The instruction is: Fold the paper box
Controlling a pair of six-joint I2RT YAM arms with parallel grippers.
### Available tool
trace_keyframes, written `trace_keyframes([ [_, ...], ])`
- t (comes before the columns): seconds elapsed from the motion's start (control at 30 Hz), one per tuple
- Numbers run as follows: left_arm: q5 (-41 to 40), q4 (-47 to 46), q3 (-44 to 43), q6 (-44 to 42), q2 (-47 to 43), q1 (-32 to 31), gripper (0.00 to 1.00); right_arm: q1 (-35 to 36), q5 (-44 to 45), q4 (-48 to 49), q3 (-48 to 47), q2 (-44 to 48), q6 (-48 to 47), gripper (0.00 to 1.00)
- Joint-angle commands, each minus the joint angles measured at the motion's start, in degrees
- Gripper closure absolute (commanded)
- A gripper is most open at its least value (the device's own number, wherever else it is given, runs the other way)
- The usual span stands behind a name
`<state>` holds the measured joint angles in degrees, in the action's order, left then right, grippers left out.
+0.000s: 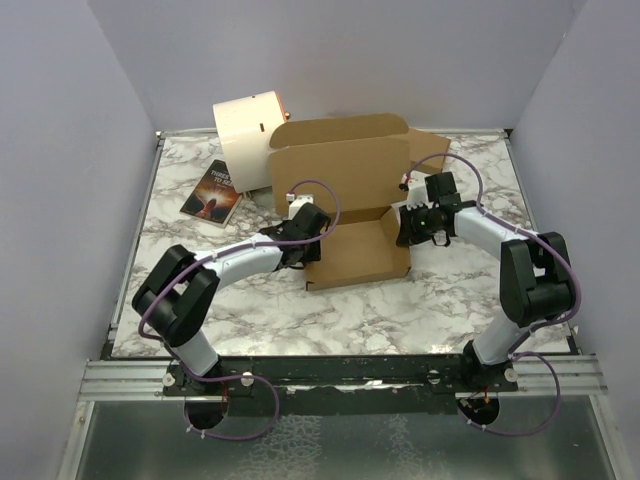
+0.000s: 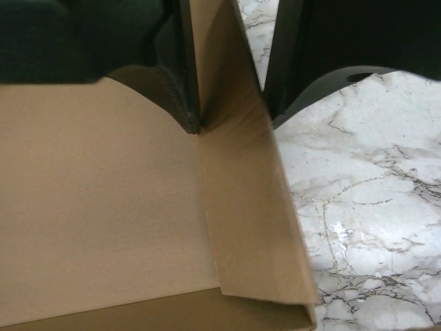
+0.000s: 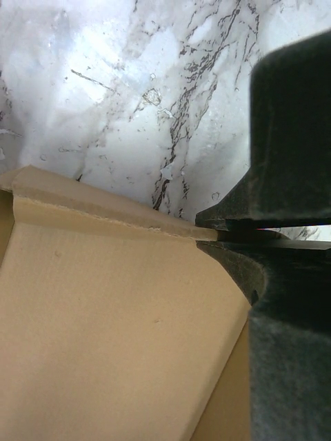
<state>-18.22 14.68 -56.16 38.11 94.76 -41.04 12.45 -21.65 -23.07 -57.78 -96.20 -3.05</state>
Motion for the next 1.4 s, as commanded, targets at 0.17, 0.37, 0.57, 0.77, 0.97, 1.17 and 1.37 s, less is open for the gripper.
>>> trace_keyframes([
  [0.17, 4.54, -4.03, 2.69, 1.44, -5.17, -0.53, 0.53, 0.47, 4.85, 1.36, -2.57, 0.19, -5.12, 0.92],
  [0.37, 4.13, -1.73, 1.46, 1.27, -2.45, -0.62, 0.55, 0.74, 6.39, 1.16, -3.21, -0.85, -7.04, 0.90],
  [0.57, 4.82, -1.12, 1.95, 1.42, -0.32, -0.69, 0.62, 3.53, 9.94, 1.59, -2.98, -2.78, -8.82, 0.83],
  [0.77, 5.65, -1.64, 3.04, 1.86, 0.05, -0.88, 0.67, 4.81, 12.51, 2.79, -2.04, -3.48, -10.10, 0.75],
  [0.97, 5.67, -1.34, 2.88, 1.81, 0.10, -0.92, 0.82, 7.69, 23.04, 6.25, -0.05, -2.85, -12.60, 0.99],
  [1.17, 5.51, -1.23, 2.83, 1.95, -0.49, -1.05, 0.86, 9.74, 28.01, 7.28, 0.76, -3.12, -14.76, 0.99],
  [1.37, 5.48, -1.13, 2.72, 1.91, -0.72, -1.15, 0.83, 9.79, 25.62, 6.93, -0.40, -3.33, -13.93, 0.63],
])
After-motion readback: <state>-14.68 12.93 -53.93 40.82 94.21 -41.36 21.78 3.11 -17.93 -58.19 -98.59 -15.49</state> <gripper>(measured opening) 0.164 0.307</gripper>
